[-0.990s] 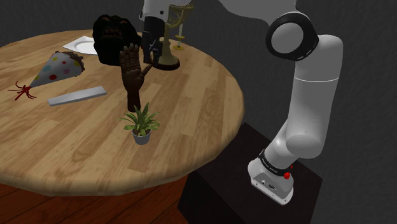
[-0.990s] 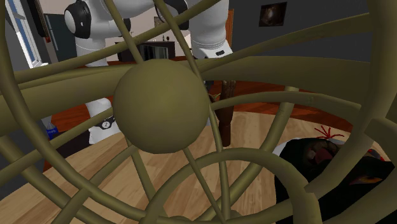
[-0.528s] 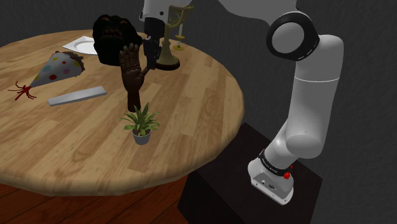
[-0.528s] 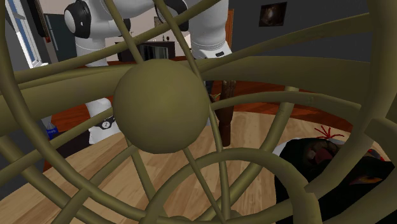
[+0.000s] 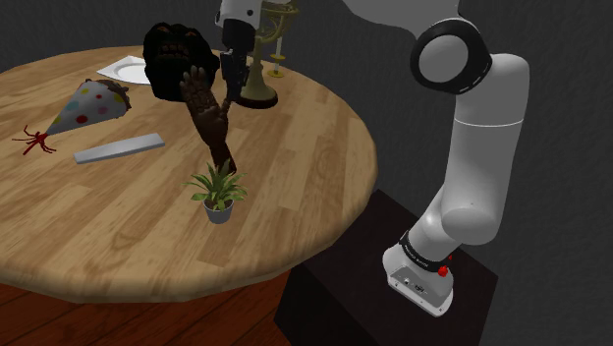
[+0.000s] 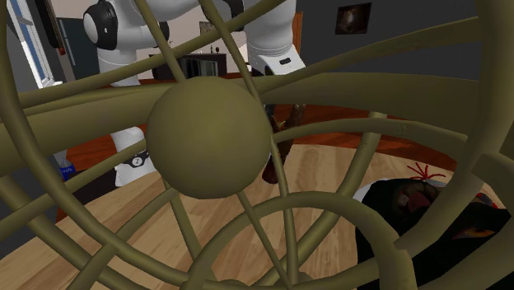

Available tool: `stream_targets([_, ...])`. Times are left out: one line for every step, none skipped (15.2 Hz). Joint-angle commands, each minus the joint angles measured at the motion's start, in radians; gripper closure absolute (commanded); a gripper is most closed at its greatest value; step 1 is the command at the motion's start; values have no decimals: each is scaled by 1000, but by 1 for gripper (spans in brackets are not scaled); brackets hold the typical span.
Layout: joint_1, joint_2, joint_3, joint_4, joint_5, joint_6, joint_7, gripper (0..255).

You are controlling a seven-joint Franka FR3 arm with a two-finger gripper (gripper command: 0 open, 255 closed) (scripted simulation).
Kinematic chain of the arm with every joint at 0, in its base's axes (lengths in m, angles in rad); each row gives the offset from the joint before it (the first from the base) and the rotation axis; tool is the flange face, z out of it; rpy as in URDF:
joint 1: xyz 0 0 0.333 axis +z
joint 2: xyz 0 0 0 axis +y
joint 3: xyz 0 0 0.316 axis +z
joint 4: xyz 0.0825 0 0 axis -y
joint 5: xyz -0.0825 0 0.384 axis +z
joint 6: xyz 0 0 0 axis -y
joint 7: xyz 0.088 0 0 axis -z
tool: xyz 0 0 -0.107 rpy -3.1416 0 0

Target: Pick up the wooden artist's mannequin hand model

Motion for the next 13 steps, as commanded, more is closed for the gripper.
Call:
stream_targets([-2,5,1,33,1,-26,10,255])
stream_targets([-2,8,1,51,2,-39,16,255])
stream_targets([-3,12,2,69,3,-53,22,255])
stream_targets([-4,16,3,88,3,-67,28,255])
stream_targets([-4,20,3,108,4,-81,34,255])
stream_targets([-5,25,4,129,5,-96,40,255])
stream_targets([-6,30,5,150,6,-111,47,255])
stream_targets([-7,36,6,173,7,-126,54,255])
stream_targets([-7,43,7,196,8,-142,61,255])
stream_targets([-8,51,8,221,10,-158,68,255])
stream_targets([-9,59,9,247,11,-174,76,255])
stream_targets([-9,60,9,252,11,-177,77,255])
stream_targets([-9,60,9,251,11,-177,77,255])
